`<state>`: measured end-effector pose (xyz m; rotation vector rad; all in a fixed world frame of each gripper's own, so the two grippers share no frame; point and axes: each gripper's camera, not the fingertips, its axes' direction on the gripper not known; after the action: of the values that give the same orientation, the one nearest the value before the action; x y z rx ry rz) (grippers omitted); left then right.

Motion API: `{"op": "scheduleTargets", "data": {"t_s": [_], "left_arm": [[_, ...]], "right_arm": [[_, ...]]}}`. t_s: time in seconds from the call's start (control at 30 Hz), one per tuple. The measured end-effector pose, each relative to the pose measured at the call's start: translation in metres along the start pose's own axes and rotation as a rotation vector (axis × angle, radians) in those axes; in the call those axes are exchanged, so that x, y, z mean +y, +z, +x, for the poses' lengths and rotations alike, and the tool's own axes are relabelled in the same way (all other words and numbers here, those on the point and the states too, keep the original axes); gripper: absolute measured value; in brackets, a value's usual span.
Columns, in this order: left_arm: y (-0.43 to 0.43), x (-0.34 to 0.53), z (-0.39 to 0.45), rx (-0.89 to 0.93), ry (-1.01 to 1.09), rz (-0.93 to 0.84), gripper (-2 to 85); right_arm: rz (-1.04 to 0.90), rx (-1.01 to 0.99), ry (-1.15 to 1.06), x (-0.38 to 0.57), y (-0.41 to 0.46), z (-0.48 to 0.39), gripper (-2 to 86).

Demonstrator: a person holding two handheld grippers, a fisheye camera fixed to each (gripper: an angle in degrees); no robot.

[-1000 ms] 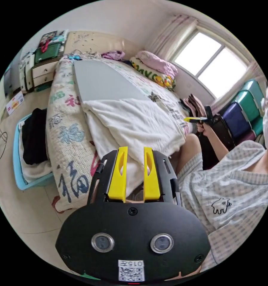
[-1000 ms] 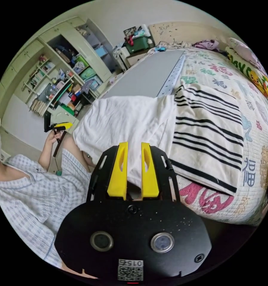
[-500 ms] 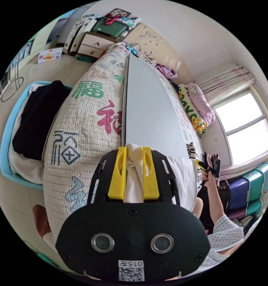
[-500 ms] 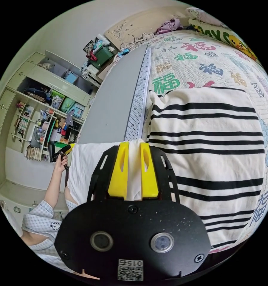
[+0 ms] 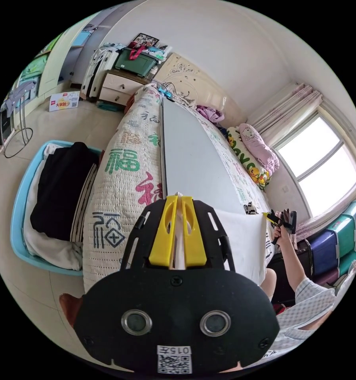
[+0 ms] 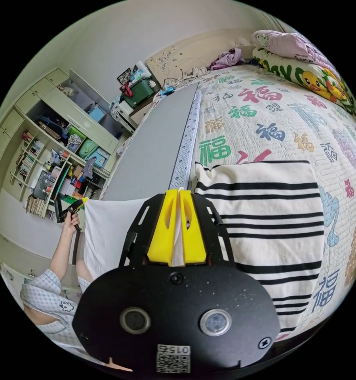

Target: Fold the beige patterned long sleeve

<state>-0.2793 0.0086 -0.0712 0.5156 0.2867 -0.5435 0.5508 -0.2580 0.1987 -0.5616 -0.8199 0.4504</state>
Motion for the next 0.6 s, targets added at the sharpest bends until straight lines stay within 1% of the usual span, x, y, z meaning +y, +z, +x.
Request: {"op": "scheduleTargets", "data": {"t_s": [0.23,0.33,0.37,0.4,0.47,0.5,0.53,0.57,0.6], "left_arm": [[0.004,-0.009,0.003,-0.044,-0.022,0.02,0.9],[0.019,0.001,0.005,-0.073,-0.018,-0.031,2.0],[0.018,0.008,0.005,-0.099,-0.015,-0.033,2.6],[0.016,0.012,0.005,-0.112,-0.011,-0.027,3.3],[-0.005,0.035,0.013,-0.111,0.032,-0.001,5.9],[-0.012,0.043,0.018,-0.104,0.06,0.001,6.6],[-0.025,0.062,0.034,-0.091,0.14,-0.004,7.2],[-0.036,0.085,0.055,-0.062,0.234,-0.028,7.6],[-0.04,0.098,0.067,-0.037,0.284,-0.049,7.6]], "right_arm": [[-0.019,0.082,-0.006,-0.044,0.066,0.033,0.8],[-0.08,0.111,0.013,-0.043,0.101,0.056,1.6],[-0.082,0.155,0.038,-0.037,0.109,0.069,2.3],[-0.04,0.182,0.042,-0.025,0.107,0.081,2.9],[0.014,0.133,-0.03,-0.001,0.095,0.09,3.5],[0.025,0.069,-0.12,0.022,0.084,0.09,4.2],[0.027,0.031,-0.176,0.036,0.078,0.087,4.5],[0.016,-0.047,-0.304,0.07,0.066,0.079,5.2],[-0.014,-0.108,-0.422,0.11,0.057,0.068,5.9]]}}
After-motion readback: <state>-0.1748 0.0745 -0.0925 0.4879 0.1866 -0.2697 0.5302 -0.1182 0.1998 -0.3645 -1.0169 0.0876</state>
